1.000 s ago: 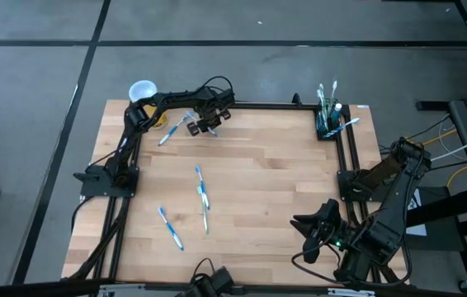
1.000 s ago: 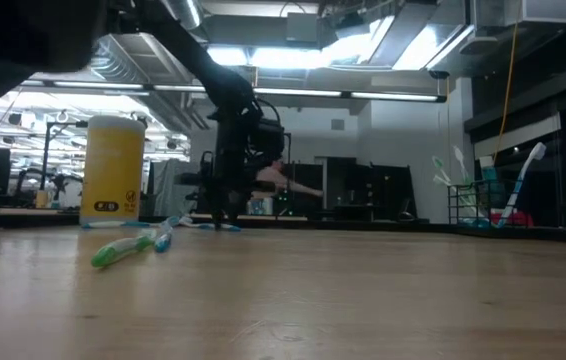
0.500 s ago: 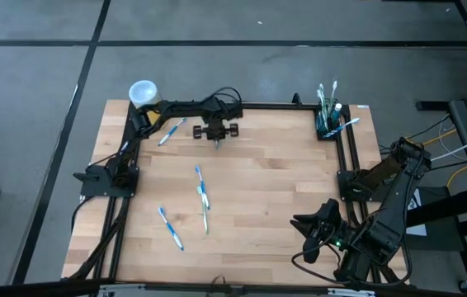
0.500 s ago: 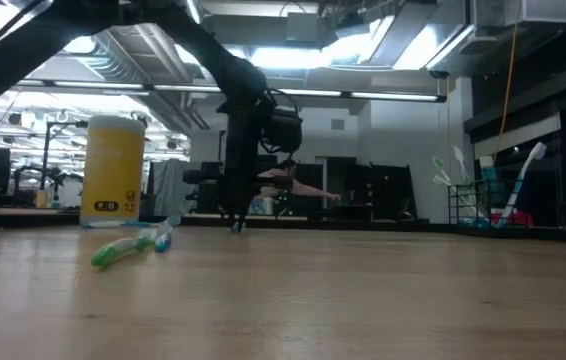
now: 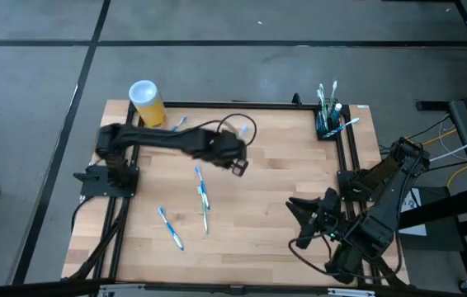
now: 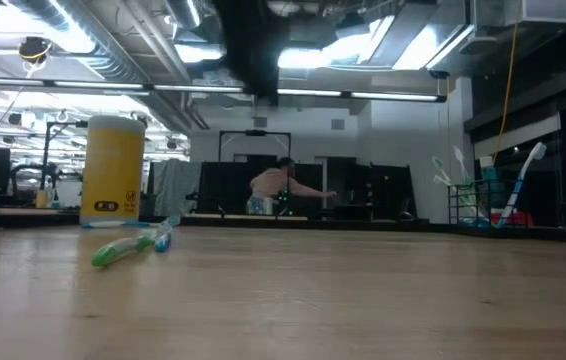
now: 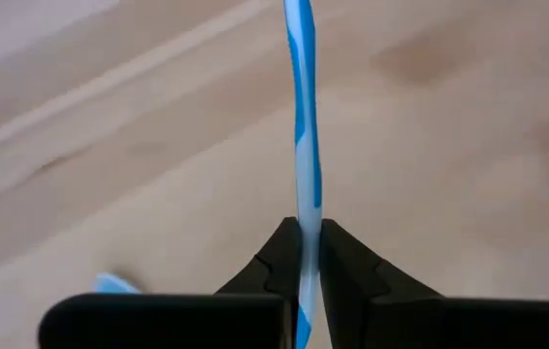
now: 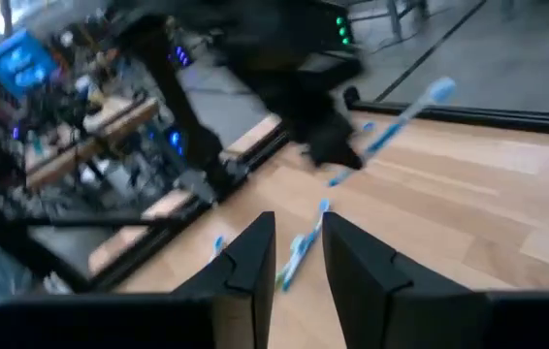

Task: Pick & Place toothbrushing station
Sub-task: Put the blue toothbrush into the mesh organizer

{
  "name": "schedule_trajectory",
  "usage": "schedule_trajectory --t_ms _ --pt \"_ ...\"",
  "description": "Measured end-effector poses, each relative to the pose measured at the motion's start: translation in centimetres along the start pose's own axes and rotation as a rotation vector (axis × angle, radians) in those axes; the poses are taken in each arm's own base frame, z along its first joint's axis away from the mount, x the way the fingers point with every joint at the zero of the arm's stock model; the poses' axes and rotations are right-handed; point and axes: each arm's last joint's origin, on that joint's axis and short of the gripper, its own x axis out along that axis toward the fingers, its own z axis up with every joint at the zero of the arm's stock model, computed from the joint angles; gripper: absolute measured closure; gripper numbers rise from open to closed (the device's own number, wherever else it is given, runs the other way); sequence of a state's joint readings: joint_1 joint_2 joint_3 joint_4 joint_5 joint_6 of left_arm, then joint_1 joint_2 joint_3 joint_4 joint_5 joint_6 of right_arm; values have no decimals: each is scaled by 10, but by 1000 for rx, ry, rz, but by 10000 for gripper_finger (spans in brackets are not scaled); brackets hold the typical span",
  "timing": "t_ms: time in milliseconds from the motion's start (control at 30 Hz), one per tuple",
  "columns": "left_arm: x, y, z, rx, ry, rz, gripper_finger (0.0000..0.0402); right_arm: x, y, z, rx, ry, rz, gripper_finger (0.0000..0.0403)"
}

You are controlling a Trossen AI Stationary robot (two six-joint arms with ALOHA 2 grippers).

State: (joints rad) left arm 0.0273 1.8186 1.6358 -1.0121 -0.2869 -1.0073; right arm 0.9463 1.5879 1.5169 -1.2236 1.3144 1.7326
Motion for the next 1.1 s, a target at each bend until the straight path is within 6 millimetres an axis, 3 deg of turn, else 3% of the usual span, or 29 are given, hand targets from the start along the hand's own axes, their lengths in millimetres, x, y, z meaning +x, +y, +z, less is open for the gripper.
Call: schedule_trajectory --t_ms 200,367,467,700,900,1100 --pt "-101 -12 -46 54 -221 -255 386 5 1 9 154 -253 41 313" --pt "-147 -25 -70 154 -329 -508 386 8 0 18 272 -271 41 313" --pt "-154 -36 -79 227 -353 -598 386 5 3 20 241 -263 44 313" --pt "-142 -59 -91 356 -349 -680 386 -6 20 28 122 -254 54 313" --pt "-144 -66 -90 390 -372 -744 386 6 44 27 -50 -234 13 314" --pt "-153 -70 -102 440 -359 -823 386 27 65 27 -164 -186 23 315"
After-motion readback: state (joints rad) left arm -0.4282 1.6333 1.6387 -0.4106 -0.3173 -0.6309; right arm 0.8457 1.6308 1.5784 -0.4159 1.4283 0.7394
